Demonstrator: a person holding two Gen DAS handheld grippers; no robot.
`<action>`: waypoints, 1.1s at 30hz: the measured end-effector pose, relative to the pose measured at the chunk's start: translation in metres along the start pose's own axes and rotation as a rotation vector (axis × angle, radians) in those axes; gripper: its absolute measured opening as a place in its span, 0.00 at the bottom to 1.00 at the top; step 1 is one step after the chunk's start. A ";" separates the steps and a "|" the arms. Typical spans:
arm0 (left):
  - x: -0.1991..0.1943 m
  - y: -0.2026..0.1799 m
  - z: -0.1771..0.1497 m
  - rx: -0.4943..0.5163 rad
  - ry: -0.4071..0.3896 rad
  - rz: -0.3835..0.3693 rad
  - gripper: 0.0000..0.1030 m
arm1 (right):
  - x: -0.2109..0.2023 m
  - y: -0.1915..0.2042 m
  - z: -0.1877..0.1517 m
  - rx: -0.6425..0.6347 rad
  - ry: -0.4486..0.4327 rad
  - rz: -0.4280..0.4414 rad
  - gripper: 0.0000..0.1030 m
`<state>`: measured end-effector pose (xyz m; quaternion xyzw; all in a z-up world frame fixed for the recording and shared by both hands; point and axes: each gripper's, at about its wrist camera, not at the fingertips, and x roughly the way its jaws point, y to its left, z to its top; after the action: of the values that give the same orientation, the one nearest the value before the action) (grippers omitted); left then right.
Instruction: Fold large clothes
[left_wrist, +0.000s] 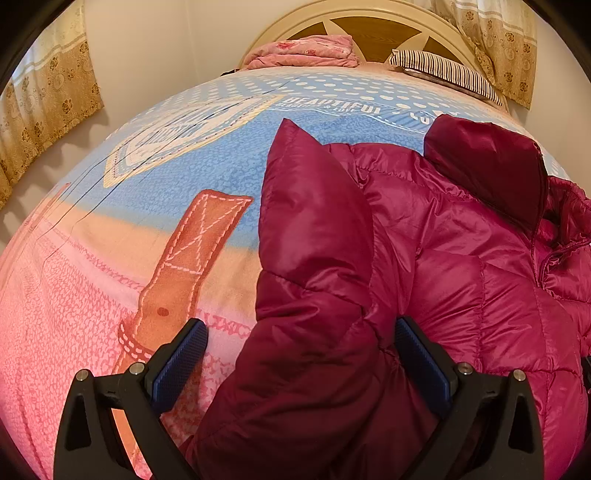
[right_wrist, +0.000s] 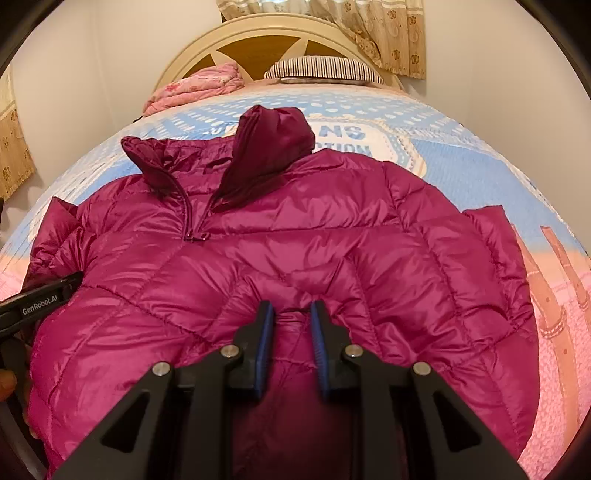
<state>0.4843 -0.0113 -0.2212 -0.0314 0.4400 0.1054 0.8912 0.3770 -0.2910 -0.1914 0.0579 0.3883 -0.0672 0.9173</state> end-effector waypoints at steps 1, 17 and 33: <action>0.000 -0.001 0.000 0.000 0.000 0.000 0.99 | 0.000 0.000 0.000 0.000 0.000 -0.001 0.23; -0.059 0.004 0.028 -0.009 -0.124 -0.078 0.99 | -0.038 -0.020 0.037 0.030 -0.079 0.002 0.43; 0.013 -0.053 0.035 0.077 -0.004 -0.062 0.99 | 0.042 -0.051 0.052 0.012 0.060 -0.062 0.27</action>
<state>0.5306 -0.0560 -0.2117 -0.0106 0.4407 0.0607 0.8955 0.4337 -0.3531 -0.1882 0.0532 0.4167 -0.0961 0.9024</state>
